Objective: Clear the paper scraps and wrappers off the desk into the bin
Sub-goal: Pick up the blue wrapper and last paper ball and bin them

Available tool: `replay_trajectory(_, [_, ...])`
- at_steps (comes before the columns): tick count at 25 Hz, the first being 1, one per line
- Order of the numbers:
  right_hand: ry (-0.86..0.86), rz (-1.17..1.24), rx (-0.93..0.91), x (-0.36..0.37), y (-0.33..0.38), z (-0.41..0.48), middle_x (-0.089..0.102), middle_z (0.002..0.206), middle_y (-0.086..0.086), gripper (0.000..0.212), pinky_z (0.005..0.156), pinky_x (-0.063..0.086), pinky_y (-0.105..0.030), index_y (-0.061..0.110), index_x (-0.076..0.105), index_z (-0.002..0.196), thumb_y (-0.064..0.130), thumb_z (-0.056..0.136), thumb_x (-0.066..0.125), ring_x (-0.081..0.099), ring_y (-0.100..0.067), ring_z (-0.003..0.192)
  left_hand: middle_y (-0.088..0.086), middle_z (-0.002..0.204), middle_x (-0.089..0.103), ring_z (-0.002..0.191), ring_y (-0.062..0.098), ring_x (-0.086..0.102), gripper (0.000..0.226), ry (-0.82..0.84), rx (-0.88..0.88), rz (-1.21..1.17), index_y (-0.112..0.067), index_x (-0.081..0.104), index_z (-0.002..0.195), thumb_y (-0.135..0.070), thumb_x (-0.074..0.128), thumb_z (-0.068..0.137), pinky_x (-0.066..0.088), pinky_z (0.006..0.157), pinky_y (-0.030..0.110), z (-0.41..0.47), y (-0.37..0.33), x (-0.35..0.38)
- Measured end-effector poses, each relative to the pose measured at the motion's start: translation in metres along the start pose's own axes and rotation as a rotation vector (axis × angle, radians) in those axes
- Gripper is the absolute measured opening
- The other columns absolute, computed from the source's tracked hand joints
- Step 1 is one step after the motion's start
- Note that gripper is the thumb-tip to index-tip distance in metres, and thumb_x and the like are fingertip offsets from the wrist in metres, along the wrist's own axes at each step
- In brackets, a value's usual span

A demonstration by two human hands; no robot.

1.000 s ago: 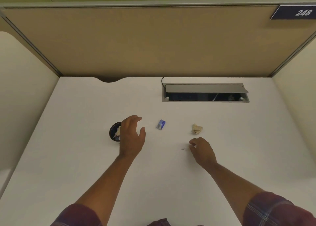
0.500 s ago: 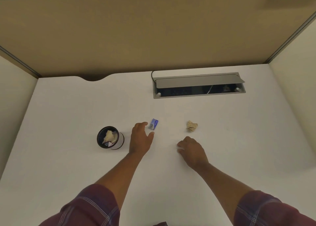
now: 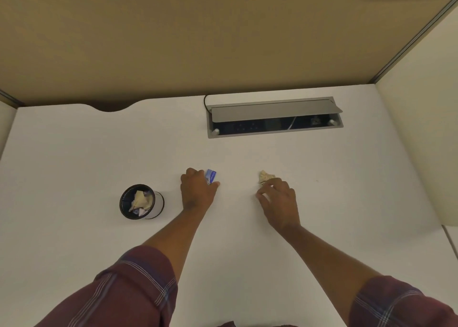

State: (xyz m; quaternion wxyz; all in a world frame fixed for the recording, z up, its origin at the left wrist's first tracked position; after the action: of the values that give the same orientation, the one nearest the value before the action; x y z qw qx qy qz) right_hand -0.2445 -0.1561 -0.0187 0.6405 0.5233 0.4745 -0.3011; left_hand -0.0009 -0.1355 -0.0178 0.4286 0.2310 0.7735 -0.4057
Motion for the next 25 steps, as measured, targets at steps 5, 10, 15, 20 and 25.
replay_trajectory(5, [-0.009,0.167,0.202,-0.011,-0.009,0.028,0.061,0.119,0.008,0.003,0.091,0.041,-0.035,0.028,0.073,0.091,0.030,0.090,0.071,0.055,-0.016,0.110,0.018,0.105,0.064,0.098,0.034,0.062,0.023,0.009,-0.001,-0.016,0.000,0.068,0.094,-0.023,0.069,0.095,0.059,0.083,0.049,0.000,0.000,0.001])
replay_trajectory(10, [-0.014,0.488,0.359,-0.013,-0.004,0.049,0.055,0.092,0.023,0.013,0.072,0.036,0.006,0.025,0.075,0.072,0.016,0.082,0.077,0.057,0.013,0.089,0.015,0.100,0.066,0.099,0.033,0.060,0.020,0.004,0.002,-0.064,-0.004,0.067,0.093,-0.024,0.065,0.096,0.057,0.082,0.050,-0.010,0.001,0.000])
replay_trajectory(15, [0.100,0.285,0.345,-0.002,0.005,0.055,0.065,0.069,0.006,0.022,0.061,0.045,-0.021,0.013,0.071,0.063,0.015,0.084,0.067,0.063,-0.016,0.067,0.009,0.088,0.067,0.090,0.032,0.061,0.020,-0.003,0.020,-0.074,-0.009,0.061,0.082,-0.025,0.065,0.094,0.056,0.077,0.049,-0.019,0.001,-0.001])
replay_trajectory(20, [0.228,0.014,0.314,-0.001,0.008,0.048,0.066,0.072,0.001,0.026,0.064,0.054,-0.032,0.018,0.069,0.070,0.009,0.087,0.052,0.059,-0.027,0.075,0.007,0.078,0.066,0.079,0.031,0.063,0.018,-0.004,0.048,-0.196,-0.007,0.058,0.082,-0.020,0.064,0.093,0.054,0.071,0.049,-0.032,0.008,0.001])
replay_trajectory(25, [0.276,-0.061,0.223,-0.002,0.008,0.042,0.058,0.065,-0.001,0.032,0.056,0.044,-0.031,0.018,0.050,0.058,-0.004,0.081,0.043,0.053,-0.026,0.070,-0.005,0.107,0.069,0.099,0.016,0.064,0.027,-0.085,0.103,-0.357,-0.015,0.064,0.119,-0.021,0.072,0.094,0.056,0.090,0.035,-0.058,0.014,-0.011])
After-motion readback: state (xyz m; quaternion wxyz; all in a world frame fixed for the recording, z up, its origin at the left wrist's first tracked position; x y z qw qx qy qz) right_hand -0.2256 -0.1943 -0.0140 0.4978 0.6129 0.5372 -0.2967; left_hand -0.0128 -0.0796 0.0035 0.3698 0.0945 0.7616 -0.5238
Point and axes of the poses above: each hand's wrist, its own z-axis towards the middle knuckle, its own x-axis out of the palm, y = z × x, the point moved 1 cm from there along z, towards the middle knuckle
